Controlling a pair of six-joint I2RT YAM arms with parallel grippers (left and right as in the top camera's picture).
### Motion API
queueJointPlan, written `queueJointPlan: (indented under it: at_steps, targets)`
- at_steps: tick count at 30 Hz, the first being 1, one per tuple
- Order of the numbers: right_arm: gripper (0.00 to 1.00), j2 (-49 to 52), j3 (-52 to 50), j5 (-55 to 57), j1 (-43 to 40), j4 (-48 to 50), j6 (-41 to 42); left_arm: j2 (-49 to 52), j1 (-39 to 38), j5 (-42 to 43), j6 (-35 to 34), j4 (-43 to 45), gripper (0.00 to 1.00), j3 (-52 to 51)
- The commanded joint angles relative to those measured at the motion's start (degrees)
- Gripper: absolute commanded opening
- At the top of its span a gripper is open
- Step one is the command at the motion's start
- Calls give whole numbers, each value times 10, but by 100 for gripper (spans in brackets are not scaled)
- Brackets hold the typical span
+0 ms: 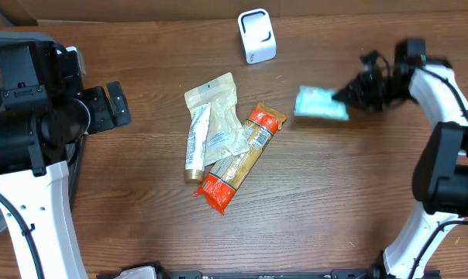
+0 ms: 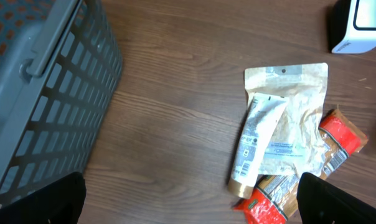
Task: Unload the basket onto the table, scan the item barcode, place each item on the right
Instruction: 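Carry the wipes packet up to the white scanner face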
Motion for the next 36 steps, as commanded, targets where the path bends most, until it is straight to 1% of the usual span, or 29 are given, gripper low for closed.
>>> queueJointPlan:
  at_steps: [1,2,5,8,9,11,15,19,25,28,36]
  targets:
    - [4,-33,96,215,80,30,78,2,2,5,-4,2,99,-2]
    - [4,-33,103,267,99,47,83,2,2,5,-4,2,99,-2]
    - [4,-31,104,462,170,136,88,2,2,5,-4,2,100,-2]
    - [4,-20,104,608,232,222,81,2,2,5,-4,2,100,-2]
    - [4,-16,104,646,248,252,60,2,2,5,-4,2,100,-2]
    - [4,-5,104,698,279,318,-20,2,2,5,-4,2,100,-2]
    - [4,16,104,704,314,430,-203,2,2,5,-4,2,100,-2]
    - [4,49,104,705,330,520,-372,2,2,5,-4,2,99,-2]
    - [4,114,104,748,333,619,-555,2,2,5,-4,2,100,-2]
    - [4,137,104,747,334,633,-599,2,2,5,-4,2,99,-2]
    - [4,158,104,741,336,658,-656,2,2,5,-4,2,99,-2]
